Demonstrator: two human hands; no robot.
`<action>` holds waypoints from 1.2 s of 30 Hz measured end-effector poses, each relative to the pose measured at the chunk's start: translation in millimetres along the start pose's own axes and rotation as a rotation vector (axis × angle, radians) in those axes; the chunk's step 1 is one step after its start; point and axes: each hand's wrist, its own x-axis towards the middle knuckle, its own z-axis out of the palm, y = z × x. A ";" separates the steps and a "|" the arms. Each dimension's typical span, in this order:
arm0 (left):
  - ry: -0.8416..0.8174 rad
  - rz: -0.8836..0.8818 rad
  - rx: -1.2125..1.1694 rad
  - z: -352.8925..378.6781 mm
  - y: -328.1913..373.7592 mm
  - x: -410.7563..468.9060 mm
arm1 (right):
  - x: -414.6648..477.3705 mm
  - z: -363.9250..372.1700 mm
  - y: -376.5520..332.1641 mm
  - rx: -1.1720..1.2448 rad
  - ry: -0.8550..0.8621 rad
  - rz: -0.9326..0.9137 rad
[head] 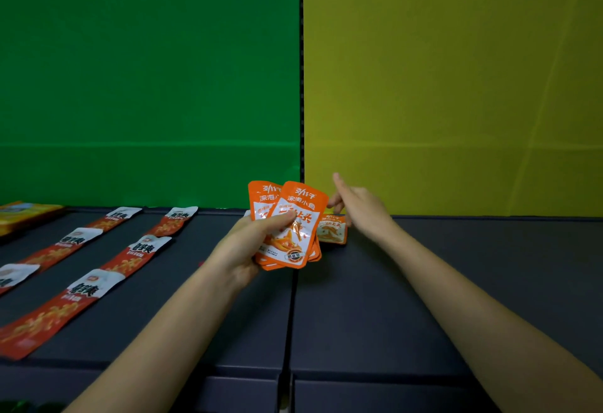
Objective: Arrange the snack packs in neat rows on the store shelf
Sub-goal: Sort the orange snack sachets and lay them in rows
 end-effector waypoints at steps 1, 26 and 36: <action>-0.006 0.002 0.010 2.8 -1.9 -0.4 | -9.5 -2.9 -5.9 0.090 -0.072 -0.011; 0.181 0.181 -0.092 -15.5 9.7 -6.0 | -21.2 14.2 40.1 0.162 -0.186 0.186; 0.094 0.039 -0.045 -5.5 -7.7 -7.7 | -21.3 16.4 49.2 -0.211 -0.111 0.105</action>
